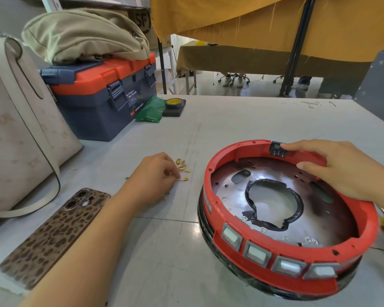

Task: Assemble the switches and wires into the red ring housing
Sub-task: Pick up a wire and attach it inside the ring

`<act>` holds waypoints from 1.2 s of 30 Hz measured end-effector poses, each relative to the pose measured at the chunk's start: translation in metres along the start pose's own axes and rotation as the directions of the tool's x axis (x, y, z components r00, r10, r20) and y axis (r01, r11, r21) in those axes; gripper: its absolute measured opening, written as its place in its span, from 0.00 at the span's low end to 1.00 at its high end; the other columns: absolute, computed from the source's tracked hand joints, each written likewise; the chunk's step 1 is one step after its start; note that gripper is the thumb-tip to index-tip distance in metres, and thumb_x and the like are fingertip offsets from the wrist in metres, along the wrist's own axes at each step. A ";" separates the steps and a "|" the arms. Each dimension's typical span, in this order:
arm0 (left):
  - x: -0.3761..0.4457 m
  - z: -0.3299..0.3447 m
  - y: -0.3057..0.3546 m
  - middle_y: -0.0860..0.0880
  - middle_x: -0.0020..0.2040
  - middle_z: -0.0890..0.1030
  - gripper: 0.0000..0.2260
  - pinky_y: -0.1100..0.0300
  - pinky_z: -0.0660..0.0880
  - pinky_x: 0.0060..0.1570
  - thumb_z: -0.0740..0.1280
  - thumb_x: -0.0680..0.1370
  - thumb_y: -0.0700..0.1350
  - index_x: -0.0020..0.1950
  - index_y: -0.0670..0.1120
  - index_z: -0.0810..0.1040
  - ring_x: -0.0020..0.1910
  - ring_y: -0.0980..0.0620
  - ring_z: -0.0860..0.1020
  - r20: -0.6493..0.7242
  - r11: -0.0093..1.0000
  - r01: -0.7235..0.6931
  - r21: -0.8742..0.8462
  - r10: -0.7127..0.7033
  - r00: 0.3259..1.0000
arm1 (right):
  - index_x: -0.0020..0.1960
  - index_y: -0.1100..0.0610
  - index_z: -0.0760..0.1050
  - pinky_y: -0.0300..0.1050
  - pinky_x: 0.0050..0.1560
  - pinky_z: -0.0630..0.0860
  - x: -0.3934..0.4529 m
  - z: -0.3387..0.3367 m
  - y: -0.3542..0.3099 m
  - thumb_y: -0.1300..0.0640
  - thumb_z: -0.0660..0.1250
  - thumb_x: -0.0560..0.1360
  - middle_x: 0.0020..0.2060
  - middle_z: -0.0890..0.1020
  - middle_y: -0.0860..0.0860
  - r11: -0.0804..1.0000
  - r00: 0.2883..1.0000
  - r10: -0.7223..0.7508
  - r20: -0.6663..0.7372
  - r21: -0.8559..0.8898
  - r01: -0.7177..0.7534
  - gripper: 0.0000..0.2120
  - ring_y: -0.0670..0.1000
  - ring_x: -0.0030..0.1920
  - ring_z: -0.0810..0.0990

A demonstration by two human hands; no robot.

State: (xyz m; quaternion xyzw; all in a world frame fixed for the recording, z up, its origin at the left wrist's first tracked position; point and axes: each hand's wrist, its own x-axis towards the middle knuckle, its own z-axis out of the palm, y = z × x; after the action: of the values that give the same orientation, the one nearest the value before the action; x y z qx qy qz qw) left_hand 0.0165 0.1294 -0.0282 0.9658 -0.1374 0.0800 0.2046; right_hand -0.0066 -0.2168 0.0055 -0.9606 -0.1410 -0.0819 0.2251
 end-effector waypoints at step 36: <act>0.011 0.014 0.017 0.50 0.50 0.73 0.06 0.54 0.69 0.55 0.63 0.78 0.43 0.50 0.46 0.79 0.51 0.50 0.72 -0.026 0.996 -0.025 0.088 0.027 0.999 | 0.61 0.36 0.70 0.41 0.52 0.67 -0.001 -0.001 -0.002 0.59 0.66 0.76 0.59 0.78 0.47 1.000 1.000 0.001 0.003 0.011 -0.001 0.22 0.51 0.53 0.75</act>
State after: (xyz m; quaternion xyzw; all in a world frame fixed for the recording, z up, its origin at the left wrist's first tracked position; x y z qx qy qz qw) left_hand 0.0237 0.1061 -0.0326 0.9708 -0.1436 0.1018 0.1629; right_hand -0.0081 -0.2154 0.0071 -0.9596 -0.1412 -0.0796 0.2301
